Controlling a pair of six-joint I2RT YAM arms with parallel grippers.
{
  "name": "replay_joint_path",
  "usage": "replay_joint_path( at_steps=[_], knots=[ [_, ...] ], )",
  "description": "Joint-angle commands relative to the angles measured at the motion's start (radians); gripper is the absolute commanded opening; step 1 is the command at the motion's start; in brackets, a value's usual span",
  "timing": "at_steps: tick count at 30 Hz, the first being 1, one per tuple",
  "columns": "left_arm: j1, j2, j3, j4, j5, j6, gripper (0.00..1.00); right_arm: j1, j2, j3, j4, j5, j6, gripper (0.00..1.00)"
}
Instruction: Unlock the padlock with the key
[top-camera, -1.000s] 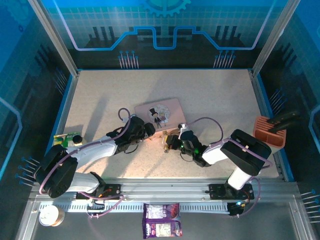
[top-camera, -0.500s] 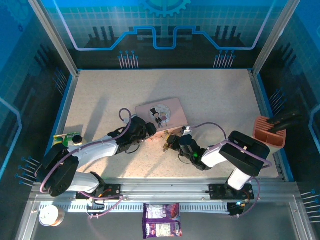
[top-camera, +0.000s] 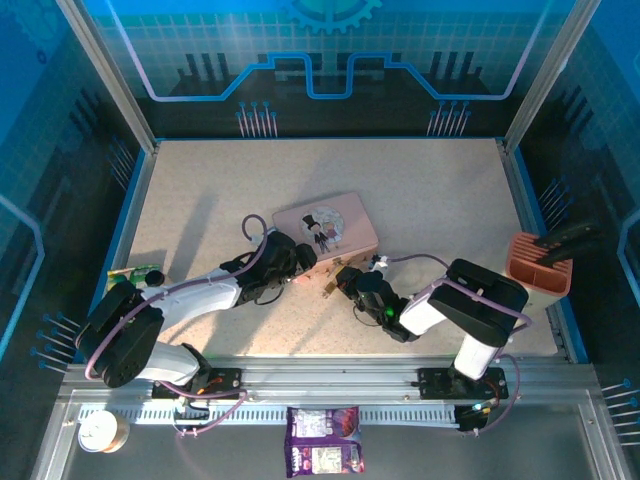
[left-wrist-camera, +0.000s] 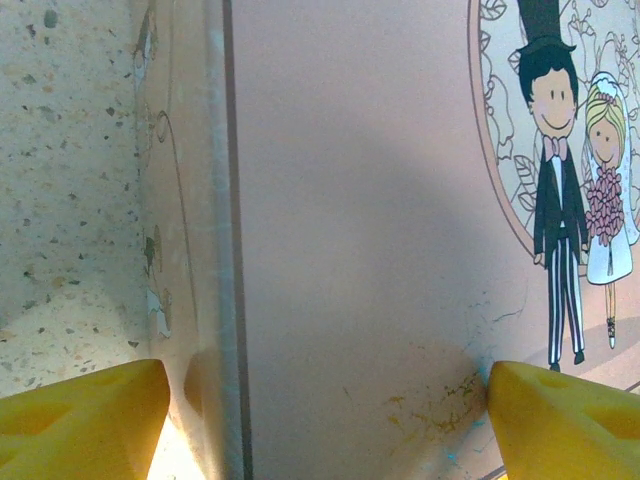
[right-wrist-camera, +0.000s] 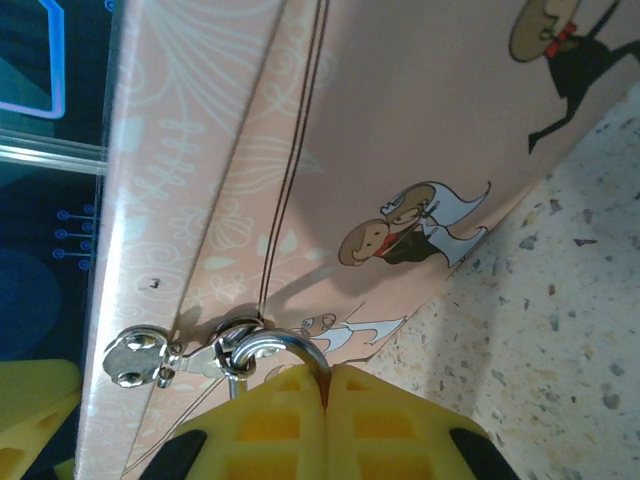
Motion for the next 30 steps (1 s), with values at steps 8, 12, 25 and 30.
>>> replay_joint_path(
  at_steps=[8, 12, 25, 30],
  knots=[
    [-0.009, 0.033, 0.018, -0.064, -0.004, -0.011, 0.84, 0.004, 0.002, 0.008, 0.078, 0.143, 0.135, 0.00],
    [-0.009, 0.038, 0.024, -0.066, -0.006, -0.014, 0.84, -0.001, -0.003, 0.018, 0.065, 0.147, 0.167, 0.00],
    [-0.008, 0.051, 0.032, -0.061, -0.011, -0.018, 0.84, -0.003, -0.009, 0.001, 0.098, 0.213, 0.203, 0.00],
    [-0.008, 0.062, 0.041, -0.065, -0.015, -0.016, 0.84, -0.003, -0.005, -0.003, 0.105, 0.225, 0.224, 0.00]
  ],
)
